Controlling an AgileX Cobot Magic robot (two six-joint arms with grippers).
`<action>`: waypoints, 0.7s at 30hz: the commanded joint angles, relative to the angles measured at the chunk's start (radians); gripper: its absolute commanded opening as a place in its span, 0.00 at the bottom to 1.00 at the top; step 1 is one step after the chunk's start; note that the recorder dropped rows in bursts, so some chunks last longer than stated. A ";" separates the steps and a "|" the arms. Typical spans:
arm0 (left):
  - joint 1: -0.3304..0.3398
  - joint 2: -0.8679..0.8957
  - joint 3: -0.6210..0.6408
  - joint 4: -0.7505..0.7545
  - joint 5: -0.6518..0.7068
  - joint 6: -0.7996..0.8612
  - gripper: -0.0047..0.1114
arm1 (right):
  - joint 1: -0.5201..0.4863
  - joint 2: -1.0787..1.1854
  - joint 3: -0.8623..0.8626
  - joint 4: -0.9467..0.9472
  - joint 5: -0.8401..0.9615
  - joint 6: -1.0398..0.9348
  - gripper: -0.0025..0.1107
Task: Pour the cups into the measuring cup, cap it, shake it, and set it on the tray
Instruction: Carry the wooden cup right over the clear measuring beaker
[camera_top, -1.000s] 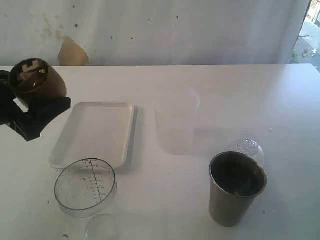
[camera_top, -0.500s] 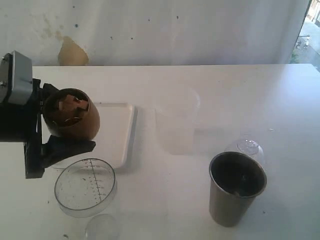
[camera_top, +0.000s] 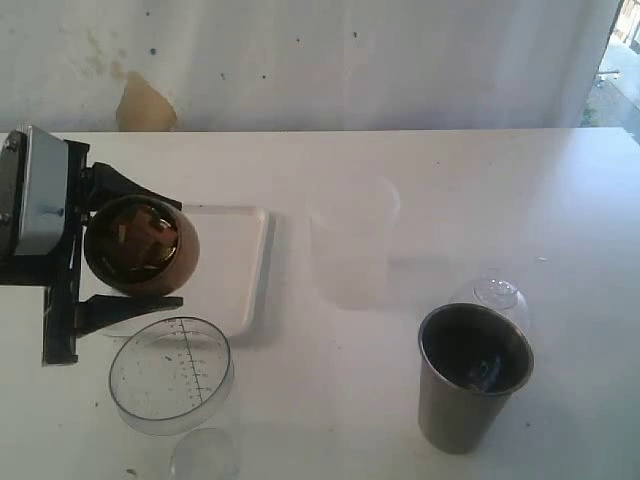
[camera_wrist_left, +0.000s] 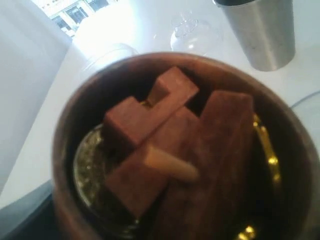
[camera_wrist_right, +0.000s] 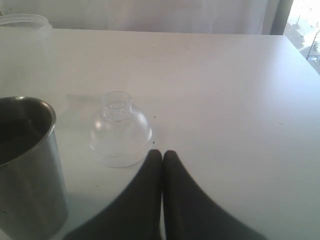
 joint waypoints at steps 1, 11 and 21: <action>-0.003 -0.013 -0.007 -0.078 -0.017 0.078 0.04 | -0.004 -0.006 0.006 -0.003 0.000 -0.003 0.02; -0.003 -0.013 -0.007 -0.129 -0.017 0.221 0.04 | -0.004 -0.006 0.006 -0.003 0.000 -0.003 0.02; -0.003 -0.013 -0.007 -0.138 -0.030 0.318 0.04 | -0.004 -0.006 0.006 -0.003 0.000 -0.003 0.02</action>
